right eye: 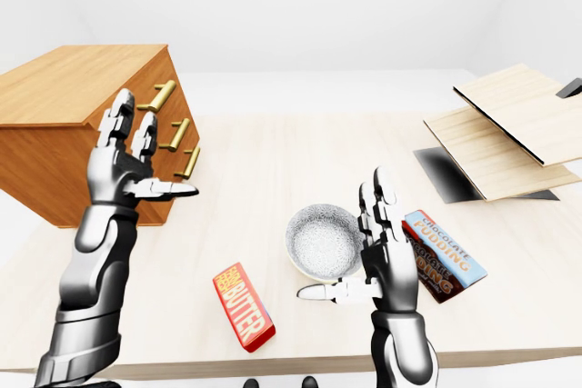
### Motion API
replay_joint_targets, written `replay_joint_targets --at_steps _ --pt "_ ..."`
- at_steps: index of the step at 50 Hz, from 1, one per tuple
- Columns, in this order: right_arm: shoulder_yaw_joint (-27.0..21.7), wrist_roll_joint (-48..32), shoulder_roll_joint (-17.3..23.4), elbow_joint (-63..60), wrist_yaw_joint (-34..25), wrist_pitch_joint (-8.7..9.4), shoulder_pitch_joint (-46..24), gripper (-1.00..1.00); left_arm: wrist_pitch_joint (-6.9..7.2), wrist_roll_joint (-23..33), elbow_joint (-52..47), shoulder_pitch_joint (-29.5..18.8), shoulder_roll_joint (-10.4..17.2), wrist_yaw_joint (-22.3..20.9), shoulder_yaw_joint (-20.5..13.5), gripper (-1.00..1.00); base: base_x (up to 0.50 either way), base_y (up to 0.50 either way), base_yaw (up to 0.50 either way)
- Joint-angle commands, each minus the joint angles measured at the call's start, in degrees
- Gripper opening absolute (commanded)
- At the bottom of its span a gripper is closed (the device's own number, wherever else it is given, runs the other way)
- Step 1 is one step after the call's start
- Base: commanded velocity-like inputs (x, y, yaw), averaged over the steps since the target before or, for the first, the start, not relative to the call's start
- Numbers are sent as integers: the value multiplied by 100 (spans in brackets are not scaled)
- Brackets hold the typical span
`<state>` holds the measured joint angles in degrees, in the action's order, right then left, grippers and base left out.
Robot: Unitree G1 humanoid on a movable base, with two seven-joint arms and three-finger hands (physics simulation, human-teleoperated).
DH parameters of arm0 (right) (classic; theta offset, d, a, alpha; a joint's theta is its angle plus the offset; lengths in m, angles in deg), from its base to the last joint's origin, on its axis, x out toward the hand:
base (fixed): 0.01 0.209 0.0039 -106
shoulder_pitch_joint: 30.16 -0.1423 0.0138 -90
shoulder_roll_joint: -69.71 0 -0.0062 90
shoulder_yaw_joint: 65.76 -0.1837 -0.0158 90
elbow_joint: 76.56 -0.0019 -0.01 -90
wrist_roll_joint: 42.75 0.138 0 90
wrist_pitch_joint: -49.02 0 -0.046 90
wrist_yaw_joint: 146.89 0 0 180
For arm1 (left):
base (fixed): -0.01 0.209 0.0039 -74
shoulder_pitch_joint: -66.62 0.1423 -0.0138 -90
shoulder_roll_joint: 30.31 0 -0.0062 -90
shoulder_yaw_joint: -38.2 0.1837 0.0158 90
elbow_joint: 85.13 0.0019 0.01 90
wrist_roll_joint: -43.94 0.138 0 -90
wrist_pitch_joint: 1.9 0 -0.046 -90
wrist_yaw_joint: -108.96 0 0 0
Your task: Close the top drawer of the cabinet and put the bowl on top of it.
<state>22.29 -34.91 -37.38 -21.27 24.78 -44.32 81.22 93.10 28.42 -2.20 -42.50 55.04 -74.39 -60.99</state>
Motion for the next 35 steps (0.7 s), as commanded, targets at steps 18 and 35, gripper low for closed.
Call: replay_joint_targets --at_steps 18,35 --pt "-284 211 -45 -246 -123 172 33 100 0 1842 -1812 850 -784 -469 817 100 0 0 0" --pt "-760 493 -216 -560 -385 437 18 100 0 2798 -2281 1184 -1107 -407 1491 100 0 0 0"
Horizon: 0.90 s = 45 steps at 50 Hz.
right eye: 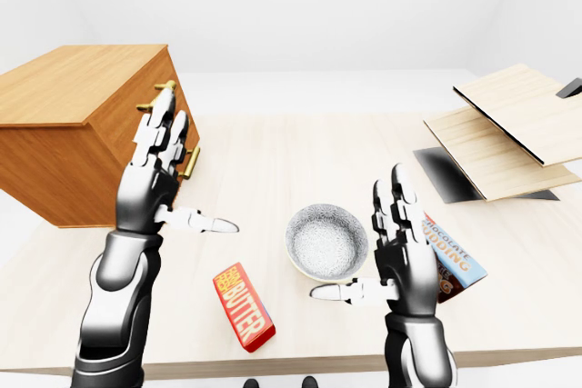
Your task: Close the top drawer of the cabinet and put the bowl on top of it.
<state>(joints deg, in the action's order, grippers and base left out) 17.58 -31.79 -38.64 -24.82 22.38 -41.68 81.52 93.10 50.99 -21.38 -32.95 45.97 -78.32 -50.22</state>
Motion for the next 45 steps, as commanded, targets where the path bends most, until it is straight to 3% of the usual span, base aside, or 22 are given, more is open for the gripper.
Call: replay_joint_targets --at_steps 1,6,14,23,28,31,45 --pt "-334 208 -99 -243 -158 213 -18 100 0 585 -396 257 -225 -12 463 100 0 0 0" --pt "-411 129 -179 -218 -144 157 -76 100 0 769 -692 367 -309 -60 715 100 0 0 0" --pt "-599 242 -165 -279 -173 387 -206 100 0 1247 -805 541 -397 -32 1199 100 0 0 0" --pt "-737 346 -218 -428 -258 497 -171 100 0 1675 -948 753 -450 -22 1608 100 0 0 0" --pt "-761 345 -245 -450 -288 492 -153 100 0 1823 -1019 807 -459 -21 1726 100 0 0 0" --pt "-838 382 -243 -417 -293 505 -203 100 0 2175 -1123 893 -452 28 2039 100 0 0 0" --pt "-1226 628 -291 -556 -355 570 -304 100 0 2918 -1508 1099 -454 -116 2721 100 0 0 0"
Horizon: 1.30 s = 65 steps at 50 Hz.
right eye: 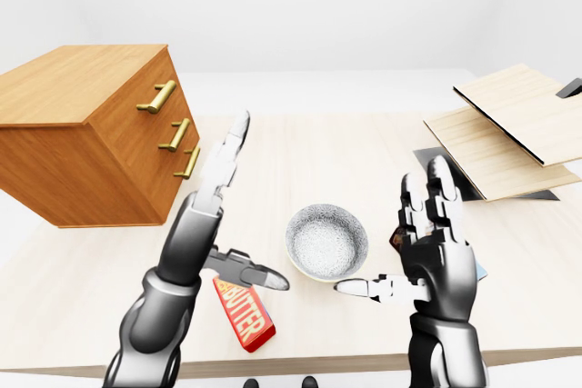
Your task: Close the top drawer of the cabinet and put the bowl on top of it.
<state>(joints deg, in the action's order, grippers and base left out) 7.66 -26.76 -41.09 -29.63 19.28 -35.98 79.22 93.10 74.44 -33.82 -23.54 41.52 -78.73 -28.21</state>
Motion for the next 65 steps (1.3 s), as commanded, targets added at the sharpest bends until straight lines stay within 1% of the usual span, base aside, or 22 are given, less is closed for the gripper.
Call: replay_joint_targets --at_steps 1,5,13,16,20,23,24,25,32,33,34,37,38,43,44,46,50,54,55,58,62,65 --pt "-244 126 -48 -77 -43 0 -80 100 0 610 -285 155 -22 -92 537 100 0 0 0" --pt "-340 199 -35 -113 -35 0 -114 100 0 791 -347 174 -37 -91 613 100 0 0 0" --pt "-388 232 -41 -152 -37 0 -128 100 0 1335 -388 244 -80 -96 997 100 0 0 0" --pt "-407 235 -55 -170 -44 0 -125 100 0 1431 -388 246 -91 -126 1052 100 0 0 0" --pt "-441 253 -53 -195 -37 0 -144 100 0 1742 -399 217 -147 -242 1185 100 0 0 0" --pt "-496 296 -30 -191 -15 0 -194 100 0 2093 -347 194 -187 -335 1287 100 0 0 0" --pt "-497 296 -31 -192 -15 0 -195 100 0 2117 -342 200 -201 -351 1285 100 0 0 0" --pt "-496 301 -41 -215 -27 0 -177 100 0 2284 -295 212 -191 -363 1350 100 0 0 0" --pt "-590 360 -17 -202 -20 0 -233 100 0 2541 -152 372 -228 -395 1469 100 0 0 0" --pt "-631 414 -27 -253 -25 0 -205 100 0 2798 -143 392 -213 -441 1620 100 0 0 0" --pt "-633 410 -34 -255 -31 0 -205 100 0 2908 -133 399 -235 -464 1656 100 0 0 0" --pt "-631 402 -42 -256 -37 0 -210 100 0 3018 -117 413 -274 -492 1669 100 0 0 0" --pt "-631 405 -44 -256 -45 0 -209 100 0 3204 -76 412 -295 -467 1735 100 0 0 0" --pt "-646 415 -39 -238 -42 0 -227 100 0 3480 18 476 -349 -400 1776 100 0 0 0" --pt "-637 406 -42 -251 -42 0 -224 100 0 3650 49 514 -341 -355 1874 100 0 0 0" --pt "-631 400 -39 -252 -36 0 -231 100 0 3735 83 569 -345 -349 1945 100 0 0 0" --pt "-663 438 -39 -245 -50 0 -225 100 0 3802 206 558 -383 -215 1865 100 0 0 0" --pt "-670 448 -38 -245 -56 0 -227 100 0 3825 210 584 -401 -219 1892 100 0 0 0" --pt "-649 425 -43 -244 -55 0 -227 100 0 3914 307 579 -386 -155 1945 100 0 0 0" --pt "-649 432 -37 -247 -54 0 -228 100 0 4013 349 561 -419 -134 1937 100 0 0 0" --pt "-670 452 -42 -274 -64 0 -219 100 0 4182 407 597 -428 -109 2027 100 0 0 0" --pt "-666 455 -42 -279 -70 0 -218 100 0 4200 485 588 -440 -75 1998 100 0 0 0"
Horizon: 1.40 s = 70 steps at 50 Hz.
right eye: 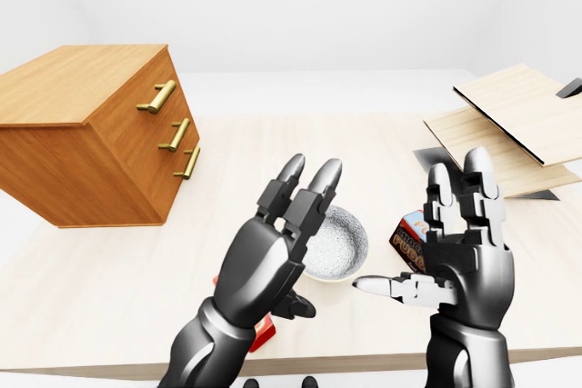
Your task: Close the top drawer of the cabinet and put the bowl on top of it.
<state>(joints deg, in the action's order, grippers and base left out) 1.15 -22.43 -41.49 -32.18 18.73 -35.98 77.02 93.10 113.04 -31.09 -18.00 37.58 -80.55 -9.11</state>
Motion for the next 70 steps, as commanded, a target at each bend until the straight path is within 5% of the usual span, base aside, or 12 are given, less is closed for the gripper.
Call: replay_joint_targets --at_steps 1,7,17,70 --pt "-19 28 -7 -35 -22 0 12 100 0 490 264 -23 -64 194 43 100 0 0 0" --pt "-6 14 -28 -42 -56 0 39 100 0 595 398 16 -110 165 54 100 0 0 0" --pt "-44 63 -61 -62 -130 0 78 100 0 774 1343 -275 -293 412 -531 100 0 0 0" --pt "-177 225 41 -63 -51 0 -51 100 0 1531 2826 -476 -573 164 -692 100 0 0 0"
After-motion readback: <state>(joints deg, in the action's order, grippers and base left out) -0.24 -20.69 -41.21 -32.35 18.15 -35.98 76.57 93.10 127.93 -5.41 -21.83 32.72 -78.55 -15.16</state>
